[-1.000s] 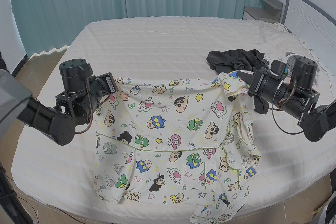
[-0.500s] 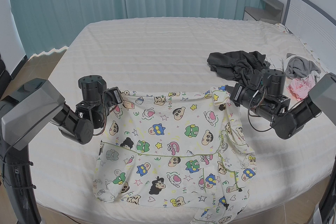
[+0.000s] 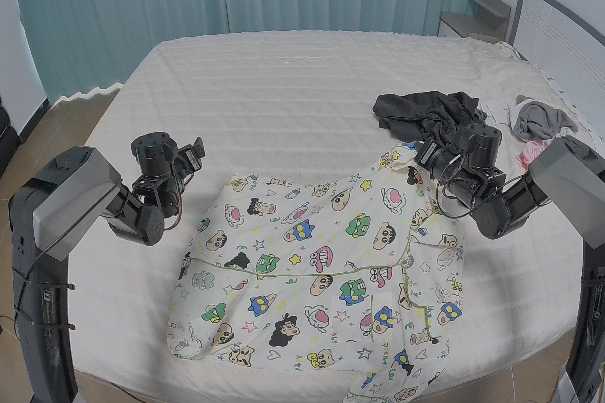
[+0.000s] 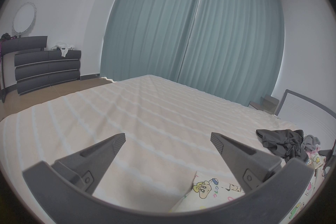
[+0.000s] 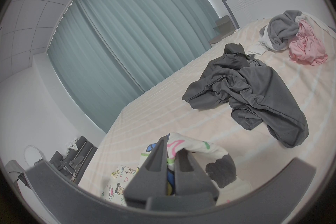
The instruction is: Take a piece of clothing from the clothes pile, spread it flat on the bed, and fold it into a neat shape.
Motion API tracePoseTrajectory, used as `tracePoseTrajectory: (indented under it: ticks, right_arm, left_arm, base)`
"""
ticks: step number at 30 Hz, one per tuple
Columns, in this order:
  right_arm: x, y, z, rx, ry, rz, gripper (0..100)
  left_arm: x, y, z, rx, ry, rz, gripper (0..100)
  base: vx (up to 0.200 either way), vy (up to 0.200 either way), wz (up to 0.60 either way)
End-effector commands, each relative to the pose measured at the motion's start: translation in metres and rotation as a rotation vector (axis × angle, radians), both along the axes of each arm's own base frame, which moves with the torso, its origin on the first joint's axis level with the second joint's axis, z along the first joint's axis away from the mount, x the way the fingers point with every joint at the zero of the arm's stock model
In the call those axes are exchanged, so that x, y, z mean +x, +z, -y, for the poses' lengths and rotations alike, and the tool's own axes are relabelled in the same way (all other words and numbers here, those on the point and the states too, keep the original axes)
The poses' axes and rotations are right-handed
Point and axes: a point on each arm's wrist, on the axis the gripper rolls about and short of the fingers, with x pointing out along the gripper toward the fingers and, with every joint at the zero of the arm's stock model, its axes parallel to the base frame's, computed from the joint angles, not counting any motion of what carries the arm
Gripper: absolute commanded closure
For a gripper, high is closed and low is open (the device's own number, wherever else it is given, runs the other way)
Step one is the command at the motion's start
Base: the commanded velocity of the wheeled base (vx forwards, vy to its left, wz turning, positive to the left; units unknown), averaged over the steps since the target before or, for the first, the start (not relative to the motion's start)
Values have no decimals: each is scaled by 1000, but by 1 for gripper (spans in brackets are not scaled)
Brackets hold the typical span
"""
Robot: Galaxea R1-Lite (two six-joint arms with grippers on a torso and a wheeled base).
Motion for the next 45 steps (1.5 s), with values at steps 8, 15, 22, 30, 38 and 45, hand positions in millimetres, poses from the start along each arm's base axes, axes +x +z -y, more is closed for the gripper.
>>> tracePoseTrajectory:
  ticks: [8,15,22,30,38,45]
  right_arm:
    - [10,-36,30,-31,-56,-155,100]
    - [13,-50,48,102,-160,-277,100]
    - [9,-34,46,307,-146,-393,100]
    - [19,12,38,518,-85,-485,100]
    - [23,-1,31,448,-65,-492,0]
    - [27,-11,34,372,-117,-412,0]
  left_arm:
    - [-12,-2,-16,-10,31,-29,0]
    - [-63,16,-19,-162,-98,-76,0]
    - [-103,8,-11,-304,-185,-168,0]
    - [-118,-5,-2,-366,-209,-235,0]
    - [-120,-5,2,-361,-226,-196,0]
    - [-121,-8,2,-363,-226,-186,0]
  base:
    - [0,0,0]
    - [0,0,0]
    - [0,0,0]
    - [0,0,0]
    - [0,0,0]
    - [0,0,0]
